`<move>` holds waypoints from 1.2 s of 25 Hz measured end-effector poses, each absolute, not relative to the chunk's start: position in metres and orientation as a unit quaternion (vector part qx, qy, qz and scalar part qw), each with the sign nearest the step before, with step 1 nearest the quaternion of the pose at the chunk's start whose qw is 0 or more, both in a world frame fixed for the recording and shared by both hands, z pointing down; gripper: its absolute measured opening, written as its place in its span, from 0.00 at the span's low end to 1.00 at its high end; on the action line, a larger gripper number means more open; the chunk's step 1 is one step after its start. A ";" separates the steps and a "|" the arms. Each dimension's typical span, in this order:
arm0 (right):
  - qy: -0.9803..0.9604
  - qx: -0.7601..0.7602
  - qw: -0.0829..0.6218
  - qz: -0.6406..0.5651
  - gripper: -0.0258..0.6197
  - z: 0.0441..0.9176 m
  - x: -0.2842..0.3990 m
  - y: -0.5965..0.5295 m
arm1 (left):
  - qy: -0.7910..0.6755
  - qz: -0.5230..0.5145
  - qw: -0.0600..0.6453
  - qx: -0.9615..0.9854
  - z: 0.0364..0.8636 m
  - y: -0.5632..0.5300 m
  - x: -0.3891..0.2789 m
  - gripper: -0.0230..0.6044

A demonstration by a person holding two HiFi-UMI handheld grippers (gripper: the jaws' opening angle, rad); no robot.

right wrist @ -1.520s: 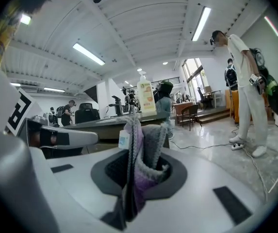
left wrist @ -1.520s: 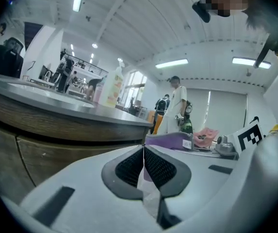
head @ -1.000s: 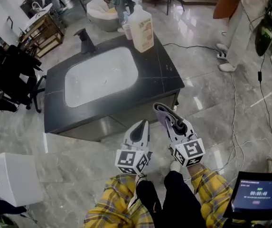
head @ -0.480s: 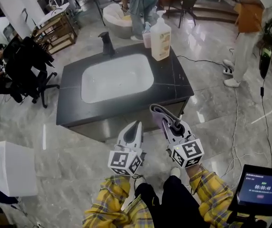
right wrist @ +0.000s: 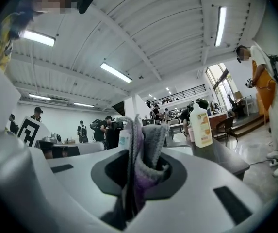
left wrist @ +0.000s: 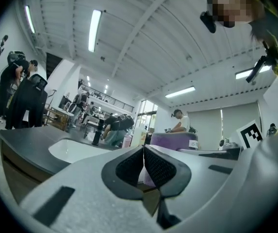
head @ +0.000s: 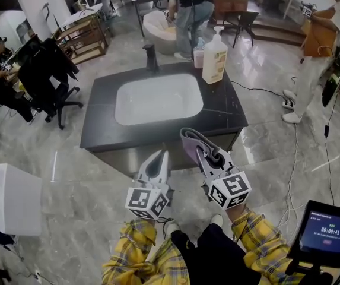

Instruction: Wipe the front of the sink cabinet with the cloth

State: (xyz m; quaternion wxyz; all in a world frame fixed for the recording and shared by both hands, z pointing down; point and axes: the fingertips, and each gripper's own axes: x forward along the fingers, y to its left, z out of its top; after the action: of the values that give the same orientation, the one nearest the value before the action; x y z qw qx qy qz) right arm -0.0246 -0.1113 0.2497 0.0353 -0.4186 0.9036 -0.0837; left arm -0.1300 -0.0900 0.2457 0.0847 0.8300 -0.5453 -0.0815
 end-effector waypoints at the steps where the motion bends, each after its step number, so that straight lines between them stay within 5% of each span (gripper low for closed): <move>1: 0.905 -0.416 0.038 -0.084 0.11 0.246 -0.029 -0.110 | -0.549 -0.081 0.081 0.828 0.242 -0.089 -0.135 0.05; 30: 0.937 -0.329 0.005 -0.118 0.11 0.257 -0.109 -0.019 | -0.588 -0.051 0.075 0.804 0.241 -0.004 -0.207 0.05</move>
State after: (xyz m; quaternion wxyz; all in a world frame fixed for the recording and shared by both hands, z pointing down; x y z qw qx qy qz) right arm -0.1087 -0.0186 0.2571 0.0052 -0.3294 0.9368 -0.1177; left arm -0.2067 -0.0040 0.2414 0.0749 0.8039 -0.5879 -0.0508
